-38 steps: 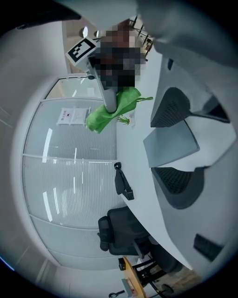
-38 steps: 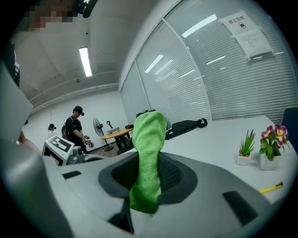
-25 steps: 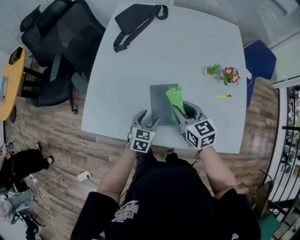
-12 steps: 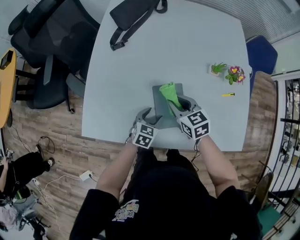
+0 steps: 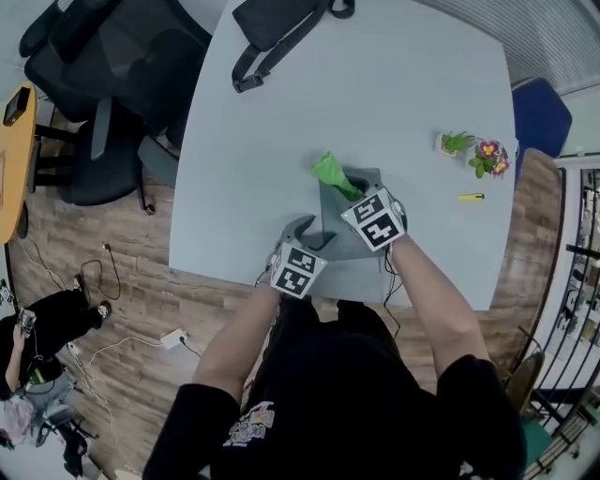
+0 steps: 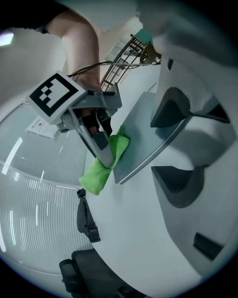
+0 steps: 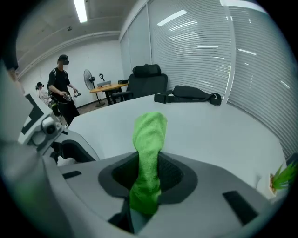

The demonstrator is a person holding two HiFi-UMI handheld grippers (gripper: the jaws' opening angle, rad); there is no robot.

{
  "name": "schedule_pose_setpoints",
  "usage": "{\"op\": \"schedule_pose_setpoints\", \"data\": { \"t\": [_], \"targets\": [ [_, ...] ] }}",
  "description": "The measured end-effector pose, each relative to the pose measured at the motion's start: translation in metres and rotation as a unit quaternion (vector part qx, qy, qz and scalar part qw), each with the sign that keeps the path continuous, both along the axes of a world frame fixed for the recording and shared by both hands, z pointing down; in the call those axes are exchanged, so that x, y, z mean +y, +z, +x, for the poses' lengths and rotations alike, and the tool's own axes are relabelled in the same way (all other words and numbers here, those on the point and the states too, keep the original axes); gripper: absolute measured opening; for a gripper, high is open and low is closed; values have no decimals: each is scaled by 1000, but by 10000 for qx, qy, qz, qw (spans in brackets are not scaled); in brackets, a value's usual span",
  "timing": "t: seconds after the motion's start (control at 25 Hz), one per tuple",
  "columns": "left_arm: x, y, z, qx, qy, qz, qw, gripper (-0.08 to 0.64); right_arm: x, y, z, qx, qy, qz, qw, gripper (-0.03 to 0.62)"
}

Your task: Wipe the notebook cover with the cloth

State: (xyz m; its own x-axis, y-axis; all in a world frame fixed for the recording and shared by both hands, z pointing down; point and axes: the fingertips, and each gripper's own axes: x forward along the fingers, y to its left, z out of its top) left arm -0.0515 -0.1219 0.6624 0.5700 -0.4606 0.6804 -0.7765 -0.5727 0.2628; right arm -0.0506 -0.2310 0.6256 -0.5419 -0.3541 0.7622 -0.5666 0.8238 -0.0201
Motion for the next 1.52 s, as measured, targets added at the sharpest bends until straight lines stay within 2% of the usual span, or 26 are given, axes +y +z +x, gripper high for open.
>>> {"op": "schedule_pose_setpoints", "data": {
  "t": [0.12,0.32,0.92,1.52],
  "targets": [
    [0,-1,1,20,7,-56,10000,261,-8,12,-2,270,-110,-27,9996,112],
    [1,1,0,9,7,-50,10000,261,-12,24,-9,385,-198,-142,9990,112],
    [0,1,-2,8,7,-65,10000,261,10,23,-7,312,-229,-386,9985,110],
    [0,5,-4,0,-3,-35,10000,261,59,24,9,-139,454,-841,9953,110]
  ]
}}
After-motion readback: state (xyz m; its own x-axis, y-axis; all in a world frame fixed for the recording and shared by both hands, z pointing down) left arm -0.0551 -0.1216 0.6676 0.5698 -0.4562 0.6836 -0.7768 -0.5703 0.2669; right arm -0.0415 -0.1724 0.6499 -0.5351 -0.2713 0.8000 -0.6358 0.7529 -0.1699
